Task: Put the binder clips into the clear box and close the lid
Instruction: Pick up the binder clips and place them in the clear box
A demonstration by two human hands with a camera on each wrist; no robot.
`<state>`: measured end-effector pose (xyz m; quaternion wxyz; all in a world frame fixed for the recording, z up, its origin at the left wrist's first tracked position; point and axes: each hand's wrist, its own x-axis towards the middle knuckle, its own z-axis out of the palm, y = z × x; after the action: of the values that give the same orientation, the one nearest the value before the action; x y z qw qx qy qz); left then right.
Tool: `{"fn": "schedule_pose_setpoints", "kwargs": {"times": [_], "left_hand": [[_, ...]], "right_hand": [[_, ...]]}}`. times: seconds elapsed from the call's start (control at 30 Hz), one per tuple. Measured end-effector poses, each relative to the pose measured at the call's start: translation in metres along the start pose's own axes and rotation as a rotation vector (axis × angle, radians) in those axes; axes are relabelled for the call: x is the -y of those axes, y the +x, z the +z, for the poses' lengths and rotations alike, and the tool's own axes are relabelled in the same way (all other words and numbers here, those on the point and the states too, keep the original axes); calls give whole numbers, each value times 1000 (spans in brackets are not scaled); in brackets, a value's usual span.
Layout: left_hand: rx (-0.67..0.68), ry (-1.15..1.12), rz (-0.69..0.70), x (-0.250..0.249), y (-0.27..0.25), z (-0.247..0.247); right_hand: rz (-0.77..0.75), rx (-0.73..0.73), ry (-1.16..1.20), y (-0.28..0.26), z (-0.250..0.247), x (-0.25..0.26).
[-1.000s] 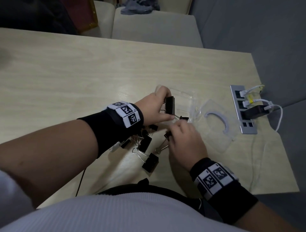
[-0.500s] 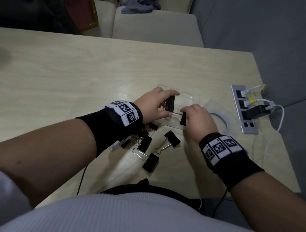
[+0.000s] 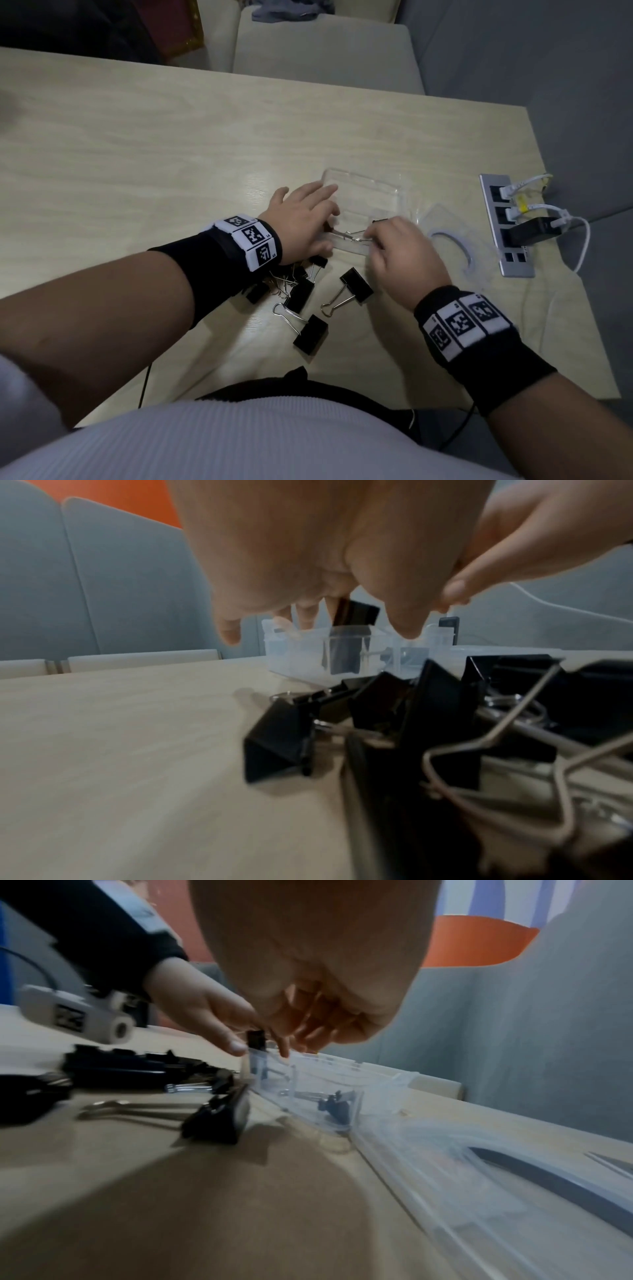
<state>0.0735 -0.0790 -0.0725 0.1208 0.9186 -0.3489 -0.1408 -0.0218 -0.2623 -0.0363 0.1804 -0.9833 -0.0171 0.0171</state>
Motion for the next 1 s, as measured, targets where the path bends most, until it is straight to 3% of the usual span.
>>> {"fn": "schedule_pose_setpoints", "kwargs": {"times": [0.07, 0.13, 0.3, 0.43, 0.57, 0.67, 0.87, 1.0], "left_hand": [[-14, 47, 3, 4, -2, 0], [-15, 82, 11, 6, -5, -1], [22, 127, 6, 4, -5, -8], [-51, 185, 44, 1, -2, -15], [49, 112, 1, -3, -1, -27], [-19, 72, 19, -4, 0, -31], [-18, 17, 43, 0, -3, -28], [-48, 51, 105, 4, -11, -20]], "right_hand": [[-131, 181, -45, -14, 5, 6], [-169, 316, -141, -27, 13, 9], [-17, 440, -186, -40, 23, 12], [90, 407, -184, -43, 26, 16], [119, 429, -200, -45, 29, 12], [115, 442, -188, -47, 30, 8], [-8, 223, -56, -49, 14, 7], [106, 41, 3, -35, 0, 4]]}}
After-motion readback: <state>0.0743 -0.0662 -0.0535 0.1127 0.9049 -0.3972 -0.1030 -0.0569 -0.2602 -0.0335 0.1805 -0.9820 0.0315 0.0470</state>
